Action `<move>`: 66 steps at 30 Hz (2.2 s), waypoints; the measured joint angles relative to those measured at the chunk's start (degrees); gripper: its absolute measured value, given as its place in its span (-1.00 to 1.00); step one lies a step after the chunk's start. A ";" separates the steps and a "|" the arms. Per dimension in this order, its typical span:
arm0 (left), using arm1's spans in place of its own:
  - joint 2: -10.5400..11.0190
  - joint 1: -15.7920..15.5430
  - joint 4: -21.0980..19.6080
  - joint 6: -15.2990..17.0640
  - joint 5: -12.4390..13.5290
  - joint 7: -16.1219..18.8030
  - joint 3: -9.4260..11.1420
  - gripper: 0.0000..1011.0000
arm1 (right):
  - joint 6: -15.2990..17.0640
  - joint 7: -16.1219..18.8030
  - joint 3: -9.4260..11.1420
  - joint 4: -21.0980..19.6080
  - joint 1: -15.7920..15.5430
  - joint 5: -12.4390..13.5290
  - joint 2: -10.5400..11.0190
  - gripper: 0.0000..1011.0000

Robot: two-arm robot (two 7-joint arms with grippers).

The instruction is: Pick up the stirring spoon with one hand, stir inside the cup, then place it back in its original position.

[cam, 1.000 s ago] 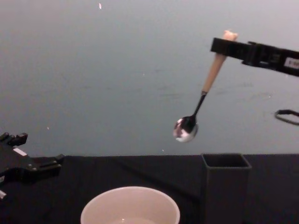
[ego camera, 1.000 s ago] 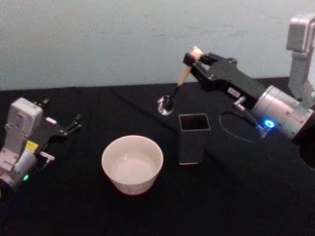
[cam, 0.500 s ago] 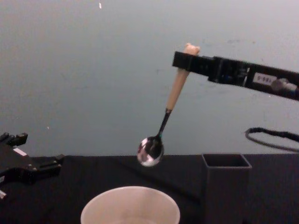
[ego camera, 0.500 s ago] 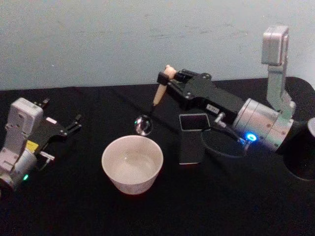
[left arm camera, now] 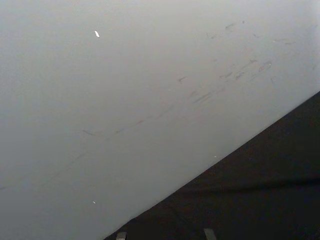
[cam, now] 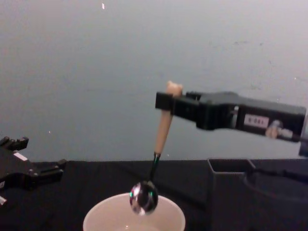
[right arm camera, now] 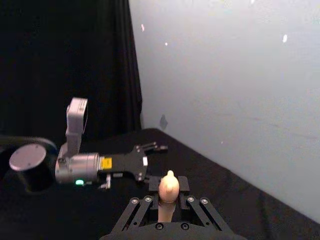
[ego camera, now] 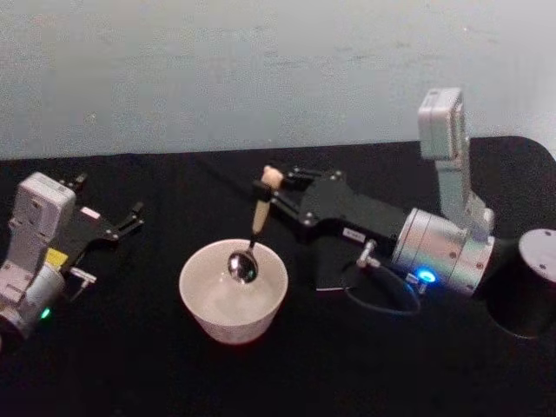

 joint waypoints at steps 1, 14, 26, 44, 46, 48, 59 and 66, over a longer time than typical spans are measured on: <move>0.00 0.00 0.00 0.00 0.00 0.00 0.00 0.98 | 0.00 0.00 0.00 0.00 0.00 0.00 0.00 -0.56; 0.00 0.00 0.00 0.00 0.00 0.00 0.00 0.98 | -0.70 0.89 -2.70 3.50 0.38 -4.63 -0.84 -0.56; 0.00 0.00 0.00 0.00 0.00 0.00 0.00 0.98 | -0.47 1.24 -4.89 6.35 1.55 -8.33 -3.20 -0.56; 0.00 0.00 0.00 0.00 0.00 0.00 0.00 0.98 | -1.01 0.04 -5.97 12.60 4.76 -13.46 -8.55 -0.56; 0.00 0.00 0.00 0.00 0.00 0.00 0.00 0.98 | -1.15 -0.21 -5.75 13.32 5.09 -13.95 -9.03 -0.56; 0.00 0.00 0.00 0.00 0.00 0.00 0.00 0.98 | -1.26 -0.42 -5.48 13.82 5.34 -14.24 -9.31 -0.56; 0.00 0.00 0.00 0.00 0.00 0.00 0.00 0.98 | -1.13 -0.72 -3.14 13.76 5.17 -14.65 -8.83 -0.56; 0.00 0.00 0.00 0.00 0.00 0.00 0.00 0.98 | -0.26 0.41 -1.85 10.11 3.04 -13.43 -6.28 -0.56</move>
